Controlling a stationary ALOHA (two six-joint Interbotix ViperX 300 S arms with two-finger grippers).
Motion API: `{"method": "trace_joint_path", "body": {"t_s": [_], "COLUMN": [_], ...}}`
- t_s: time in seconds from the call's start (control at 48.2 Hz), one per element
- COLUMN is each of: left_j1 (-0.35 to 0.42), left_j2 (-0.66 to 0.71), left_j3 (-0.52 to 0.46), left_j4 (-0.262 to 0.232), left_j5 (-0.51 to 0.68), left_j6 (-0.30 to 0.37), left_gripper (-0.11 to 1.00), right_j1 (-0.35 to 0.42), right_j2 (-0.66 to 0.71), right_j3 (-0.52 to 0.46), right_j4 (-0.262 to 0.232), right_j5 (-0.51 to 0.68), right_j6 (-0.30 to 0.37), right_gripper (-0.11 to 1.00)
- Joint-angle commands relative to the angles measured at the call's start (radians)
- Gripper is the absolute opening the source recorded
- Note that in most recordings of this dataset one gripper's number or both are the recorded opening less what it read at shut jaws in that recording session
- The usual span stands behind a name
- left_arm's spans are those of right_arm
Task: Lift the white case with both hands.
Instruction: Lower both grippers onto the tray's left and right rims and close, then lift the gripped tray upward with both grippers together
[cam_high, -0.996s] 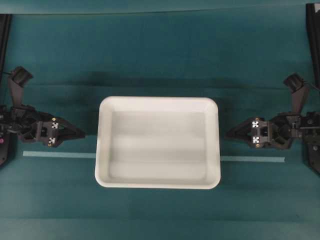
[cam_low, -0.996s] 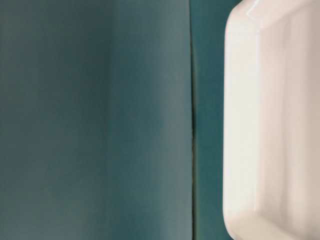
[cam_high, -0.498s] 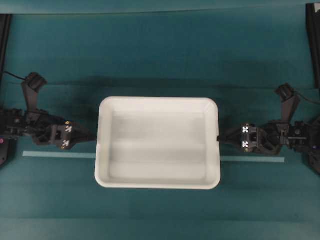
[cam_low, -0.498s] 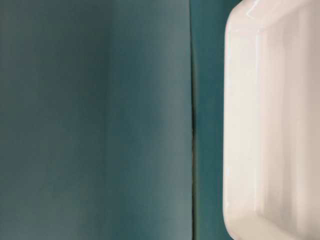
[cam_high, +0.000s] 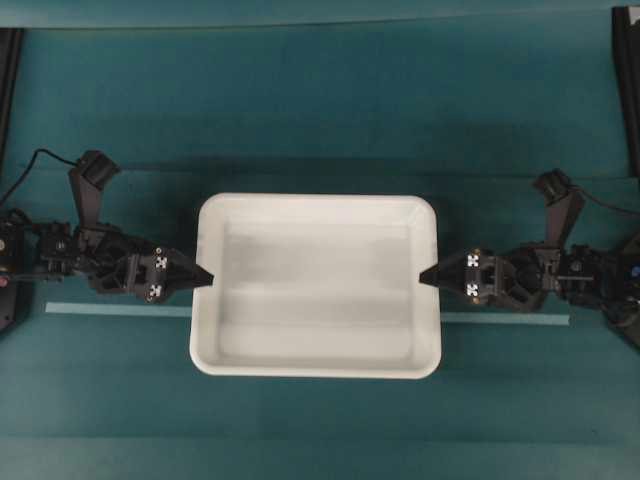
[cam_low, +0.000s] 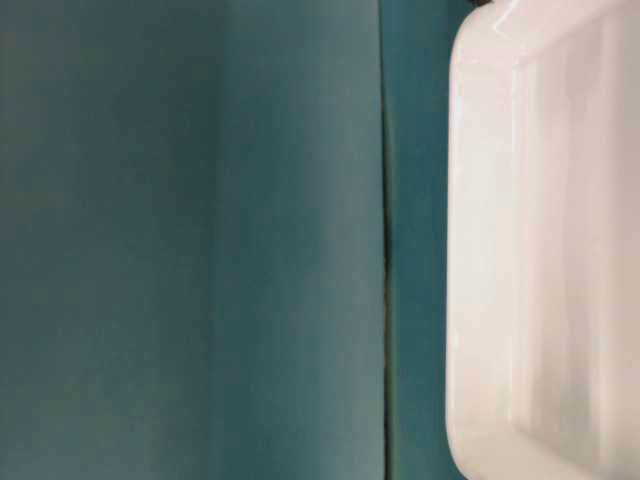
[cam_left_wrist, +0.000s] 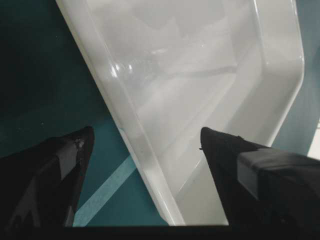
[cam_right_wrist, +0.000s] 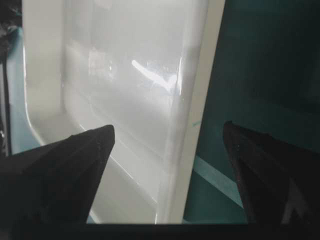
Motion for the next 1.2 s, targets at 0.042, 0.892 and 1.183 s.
{"method": "trace_joint_path", "body": {"t_s": [0.042,0.892,1.183], "left_j1": [-0.002,-0.005,-0.005], "left_j2": [0.026,0.021,0.026], "left_j3": [-0.018,-0.028,-0.043], "left_j4": [0.003,0.003,0.003], "left_j5": [-0.011,0.025,0.089], "left_j6": [0.005,0.006,0.006], "left_gripper": [0.92,0.60,0.11], "right_j1": [-0.003,-0.006,-0.011], "right_j2": [0.035,0.032,0.032], "right_j3": [-0.018,-0.034,-0.051], "right_j4": [-0.003,0.000,0.000], "right_j5": [-0.020,0.035,0.146], "right_j6": [-0.002,0.018,0.052], "right_gripper": [0.93,0.52,0.13]}}
